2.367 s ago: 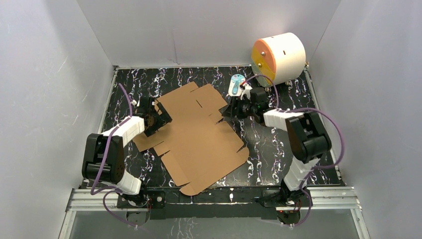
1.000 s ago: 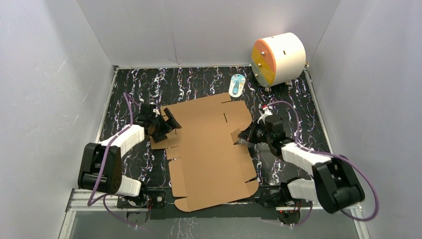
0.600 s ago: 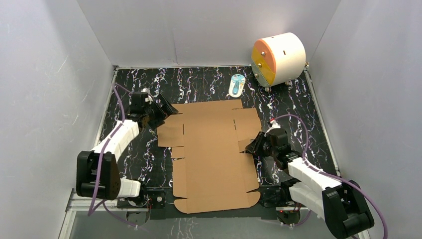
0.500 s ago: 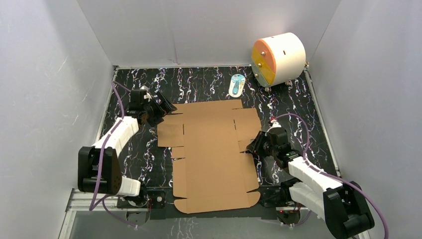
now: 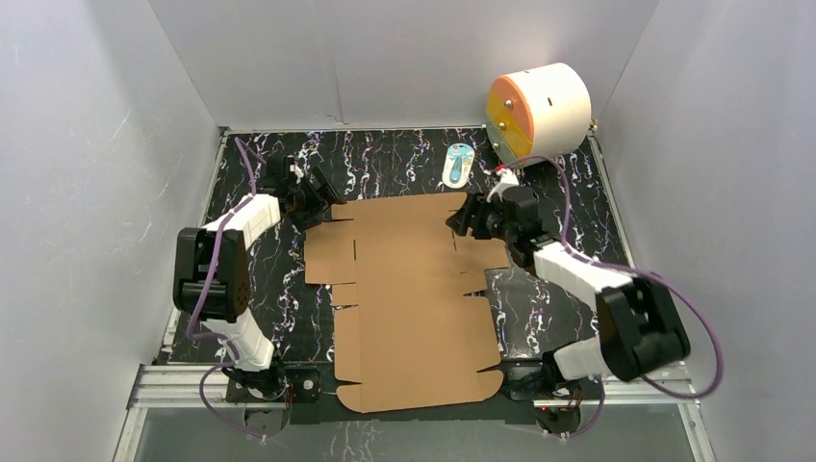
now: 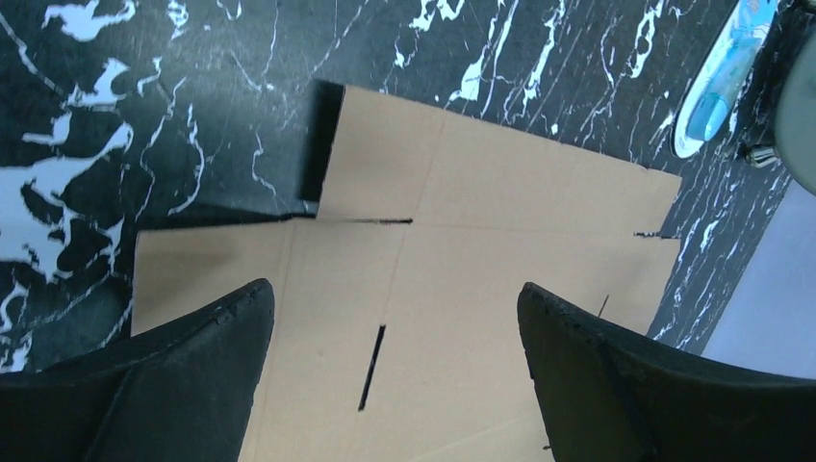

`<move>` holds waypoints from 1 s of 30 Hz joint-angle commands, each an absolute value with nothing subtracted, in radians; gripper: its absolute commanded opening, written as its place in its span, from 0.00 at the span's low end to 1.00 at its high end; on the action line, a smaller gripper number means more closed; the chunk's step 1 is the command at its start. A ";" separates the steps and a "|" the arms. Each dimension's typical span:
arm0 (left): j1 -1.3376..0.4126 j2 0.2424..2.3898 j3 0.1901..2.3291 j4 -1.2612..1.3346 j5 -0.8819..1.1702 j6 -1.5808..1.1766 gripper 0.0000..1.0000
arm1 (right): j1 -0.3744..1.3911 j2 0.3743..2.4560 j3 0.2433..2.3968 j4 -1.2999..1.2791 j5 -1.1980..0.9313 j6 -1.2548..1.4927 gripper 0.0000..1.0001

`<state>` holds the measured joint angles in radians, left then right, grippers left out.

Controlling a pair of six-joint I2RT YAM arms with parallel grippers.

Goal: Fold the paper box

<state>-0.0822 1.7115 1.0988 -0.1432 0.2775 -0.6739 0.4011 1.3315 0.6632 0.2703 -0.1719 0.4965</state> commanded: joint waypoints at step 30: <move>-0.056 1.990 1.359 -0.112 0.524 -0.618 0.33 | 0.468 2.117 1.229 0.451 -0.290 0.410 0.75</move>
<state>-0.0513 1.9858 1.2991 -0.1051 0.4549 -0.6216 0.4530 2.0708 1.1770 0.4385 -0.3367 0.4122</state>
